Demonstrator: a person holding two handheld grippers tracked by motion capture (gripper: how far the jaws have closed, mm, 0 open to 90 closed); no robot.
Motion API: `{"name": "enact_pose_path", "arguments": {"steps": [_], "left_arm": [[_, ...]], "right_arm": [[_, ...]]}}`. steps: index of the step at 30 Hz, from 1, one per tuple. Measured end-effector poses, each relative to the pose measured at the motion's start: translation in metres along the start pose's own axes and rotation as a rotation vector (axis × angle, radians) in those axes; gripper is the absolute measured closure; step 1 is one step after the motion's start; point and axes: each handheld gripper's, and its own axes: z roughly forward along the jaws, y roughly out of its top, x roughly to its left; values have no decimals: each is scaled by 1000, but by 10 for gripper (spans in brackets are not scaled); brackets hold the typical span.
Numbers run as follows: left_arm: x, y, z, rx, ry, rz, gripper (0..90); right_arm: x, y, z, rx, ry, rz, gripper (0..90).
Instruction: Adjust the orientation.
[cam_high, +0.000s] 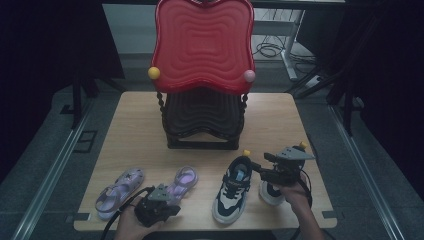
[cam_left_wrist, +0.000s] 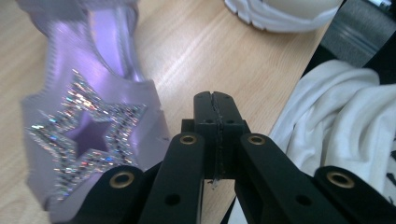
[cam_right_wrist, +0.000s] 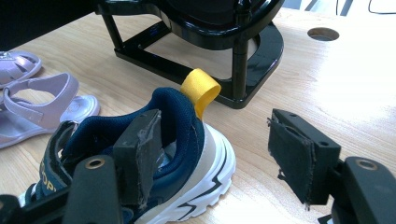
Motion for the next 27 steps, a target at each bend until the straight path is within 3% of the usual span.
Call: {"name": "enact_pose_path", "arguments": {"steps": [8,27], "left_arm": [[2,-10,7,44,44,-19,900],[20,-13,-6,68,96,-66,897]], "right_arm": [[-1,-1,0,0,-2,-2,339],[-1,0,0,1,-1,-2,339]]}}
